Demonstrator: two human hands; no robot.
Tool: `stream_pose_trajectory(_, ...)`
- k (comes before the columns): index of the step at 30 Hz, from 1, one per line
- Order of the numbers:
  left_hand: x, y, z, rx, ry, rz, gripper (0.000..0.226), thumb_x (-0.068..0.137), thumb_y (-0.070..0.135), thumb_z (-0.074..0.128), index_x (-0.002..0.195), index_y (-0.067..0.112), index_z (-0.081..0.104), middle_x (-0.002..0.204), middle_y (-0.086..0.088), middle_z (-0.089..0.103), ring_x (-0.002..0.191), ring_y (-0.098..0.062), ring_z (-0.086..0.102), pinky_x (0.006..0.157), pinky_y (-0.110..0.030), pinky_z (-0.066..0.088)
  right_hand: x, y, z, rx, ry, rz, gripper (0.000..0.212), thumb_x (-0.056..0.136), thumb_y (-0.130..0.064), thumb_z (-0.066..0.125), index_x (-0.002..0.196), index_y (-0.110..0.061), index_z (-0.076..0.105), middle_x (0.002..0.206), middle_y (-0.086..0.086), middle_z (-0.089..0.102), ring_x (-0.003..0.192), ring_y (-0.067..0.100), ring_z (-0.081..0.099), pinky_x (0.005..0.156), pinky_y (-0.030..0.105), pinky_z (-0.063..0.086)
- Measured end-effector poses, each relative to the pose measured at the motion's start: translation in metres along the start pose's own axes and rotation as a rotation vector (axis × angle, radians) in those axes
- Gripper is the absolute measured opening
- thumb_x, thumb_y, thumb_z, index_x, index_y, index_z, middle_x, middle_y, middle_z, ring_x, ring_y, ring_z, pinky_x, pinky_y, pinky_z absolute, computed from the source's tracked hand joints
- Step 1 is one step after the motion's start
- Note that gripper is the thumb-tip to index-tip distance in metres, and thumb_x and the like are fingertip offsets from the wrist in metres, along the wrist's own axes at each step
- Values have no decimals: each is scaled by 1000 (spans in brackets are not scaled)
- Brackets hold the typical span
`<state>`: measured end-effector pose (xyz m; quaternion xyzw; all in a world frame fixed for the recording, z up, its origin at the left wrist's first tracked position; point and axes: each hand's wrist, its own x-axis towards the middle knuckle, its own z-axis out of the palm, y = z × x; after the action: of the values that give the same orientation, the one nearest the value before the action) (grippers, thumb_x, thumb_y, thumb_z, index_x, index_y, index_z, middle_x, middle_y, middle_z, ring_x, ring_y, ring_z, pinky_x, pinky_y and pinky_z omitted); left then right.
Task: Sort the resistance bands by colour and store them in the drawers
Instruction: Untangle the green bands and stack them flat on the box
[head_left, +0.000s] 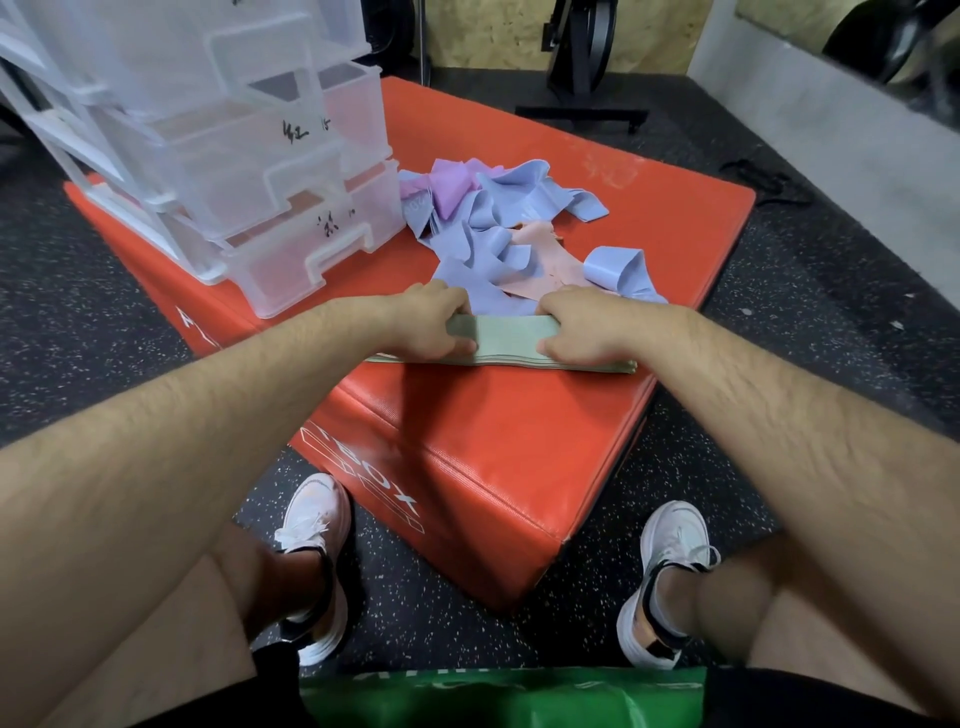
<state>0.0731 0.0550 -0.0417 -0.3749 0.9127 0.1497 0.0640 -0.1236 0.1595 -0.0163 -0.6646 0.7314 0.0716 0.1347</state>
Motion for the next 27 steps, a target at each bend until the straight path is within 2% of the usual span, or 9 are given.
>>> stream_pose_trajectory(2,-2,1,-1,-24,11,5,35,87,44,66,109,24,46,117,-5,54,101,-26,51,89,-40,45,-2,0,0,12,-7,-8,41,92,-36,57,130,-20,52,132,6,49,120,26,51,96,39,44)
stream_pose_trajectory(4,-6,4,-3,-22,18,-5,39,86,44,67,110,24,44,117,-4,54,98,-25,50,86,-39,44,-6,0,-1,16,-7,-31,37,93,-34,57,127,-20,54,130,5,47,113,24,52,89,36,43)
stream_pose_trajectory(8,-23,12,1,123,84,62,57,86,48,65,131,21,43,128,-5,44,117,-30,43,94,-43,41,-19,-5,6,-69,35,-66,38,97,-36,53,129,-18,47,132,7,38,105,28,51,85,40,43)
stream_pose_trajectory(12,-40,14,30,365,327,196,41,93,42,54,119,12,47,119,-9,47,109,-32,47,78,-43,44,-29,-10,33,-164,192,-132,45,96,-28,47,137,-14,39,134,10,44,120,33,48,98,44,39)
stream_pose_trajectory(15,-43,12,34,375,410,240,35,93,41,53,110,11,51,110,-10,56,96,-34,57,74,-44,46,-33,-8,39,-183,257,-147,44,94,-27,48,136,-13,41,132,9,52,118,32,51,99,46,38)
stream_pose_trajectory(19,-43,14,32,326,432,246,38,95,52,47,107,16,49,107,-4,60,95,-31,59,73,-38,42,-40,-8,33,-119,310,-189,36,95,-27,52,129,-15,46,120,6,60,109,31,56,87,40,40)
stream_pose_trajectory(22,-39,19,29,312,435,232,41,93,57,45,104,18,49,100,-2,63,91,-30,62,67,-33,33,-42,-10,30,-89,333,-163,32,92,-27,53,121,-16,48,110,5,61,100,32,58,72,35,32)
stream_pose_trajectory(24,-35,22,25,298,411,218,41,91,60,46,105,22,50,97,1,62,89,-28,62,66,-32,33,-40,-12,29,-79,341,-145,25,89,-25,53,111,-16,47,101,4,59,96,33,58,68,35,31)
stream_pose_trajectory(27,-30,28,21,181,318,184,31,89,58,50,88,27,47,86,6,54,83,-24,59,63,-31,37,-39,-14,29,-44,330,-107,20,85,-24,53,102,-18,44,92,-1,53,92,32,58,64,36,35)
